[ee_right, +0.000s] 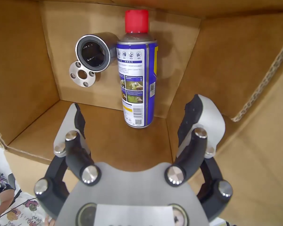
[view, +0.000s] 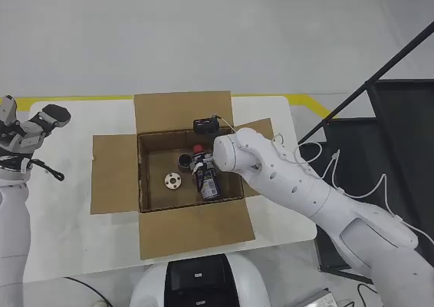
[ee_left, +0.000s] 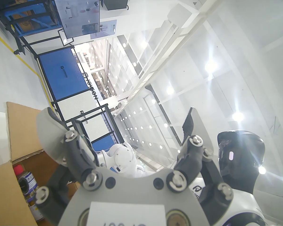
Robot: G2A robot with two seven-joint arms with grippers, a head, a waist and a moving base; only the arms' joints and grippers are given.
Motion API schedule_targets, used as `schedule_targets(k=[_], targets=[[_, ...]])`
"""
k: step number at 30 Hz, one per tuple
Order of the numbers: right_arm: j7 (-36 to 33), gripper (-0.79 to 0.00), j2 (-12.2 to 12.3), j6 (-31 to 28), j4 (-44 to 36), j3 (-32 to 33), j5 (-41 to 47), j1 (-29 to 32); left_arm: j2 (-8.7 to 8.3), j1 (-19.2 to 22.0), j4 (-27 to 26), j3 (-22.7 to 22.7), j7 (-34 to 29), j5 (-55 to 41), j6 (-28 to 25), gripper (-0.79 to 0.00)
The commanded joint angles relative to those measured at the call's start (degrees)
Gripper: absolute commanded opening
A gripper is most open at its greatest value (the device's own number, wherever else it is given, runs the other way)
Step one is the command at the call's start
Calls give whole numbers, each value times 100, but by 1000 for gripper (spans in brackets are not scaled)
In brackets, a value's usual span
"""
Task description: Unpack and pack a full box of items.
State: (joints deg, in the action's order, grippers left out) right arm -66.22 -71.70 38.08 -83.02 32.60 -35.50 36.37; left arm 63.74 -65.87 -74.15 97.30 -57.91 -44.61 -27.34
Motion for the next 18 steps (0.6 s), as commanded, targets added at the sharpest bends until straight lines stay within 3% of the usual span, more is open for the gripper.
schedule_targets(k=[1, 11, 18], targets=[[0, 0, 2, 0, -8, 4, -3, 4, 0, 0, 0, 0, 0, 0, 0, 0], [200, 0, -9, -88, 61, -30, -45, 105, 0, 0, 0, 0, 0, 0, 0, 0], [219, 0, -228, -178, 444, -384, -79, 132, 0, 0, 0, 0, 0, 0, 0, 0]])
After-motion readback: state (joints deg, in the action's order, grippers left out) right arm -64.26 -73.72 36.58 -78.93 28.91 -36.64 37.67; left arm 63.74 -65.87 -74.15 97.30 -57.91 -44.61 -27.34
